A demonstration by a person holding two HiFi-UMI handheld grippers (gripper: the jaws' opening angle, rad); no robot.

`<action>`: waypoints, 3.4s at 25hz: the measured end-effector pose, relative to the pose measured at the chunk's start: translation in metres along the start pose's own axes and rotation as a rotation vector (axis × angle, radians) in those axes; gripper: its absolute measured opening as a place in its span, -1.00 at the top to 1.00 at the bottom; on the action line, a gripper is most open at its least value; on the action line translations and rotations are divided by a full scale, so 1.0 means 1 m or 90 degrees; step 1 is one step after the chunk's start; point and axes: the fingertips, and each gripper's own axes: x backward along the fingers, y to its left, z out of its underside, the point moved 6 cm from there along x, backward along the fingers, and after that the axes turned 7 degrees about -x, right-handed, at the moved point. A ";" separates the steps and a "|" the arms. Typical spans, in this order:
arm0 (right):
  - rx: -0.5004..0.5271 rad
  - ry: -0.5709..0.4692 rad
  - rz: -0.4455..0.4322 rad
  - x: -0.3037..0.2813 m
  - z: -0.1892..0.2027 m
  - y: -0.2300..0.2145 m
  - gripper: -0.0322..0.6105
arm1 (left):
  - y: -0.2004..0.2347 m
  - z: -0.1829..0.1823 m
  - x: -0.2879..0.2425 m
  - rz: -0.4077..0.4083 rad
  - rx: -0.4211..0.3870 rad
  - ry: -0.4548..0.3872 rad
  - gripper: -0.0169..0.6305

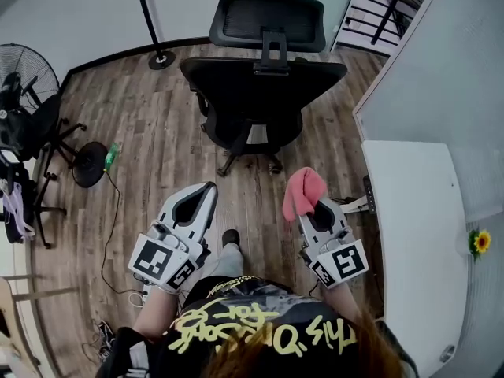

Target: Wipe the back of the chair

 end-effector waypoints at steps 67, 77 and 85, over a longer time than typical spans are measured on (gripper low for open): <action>-0.037 -0.001 0.121 -0.181 -0.019 -0.379 0.71 | 0.014 0.087 -0.315 0.119 -0.026 0.149 0.97; -0.140 -0.067 0.180 -0.179 0.020 -0.416 0.71 | -0.006 0.121 -0.338 0.145 -0.008 0.186 0.97; -0.166 -0.048 0.228 -0.194 0.063 -0.427 0.71 | -0.005 0.165 -0.370 0.162 0.021 0.207 0.97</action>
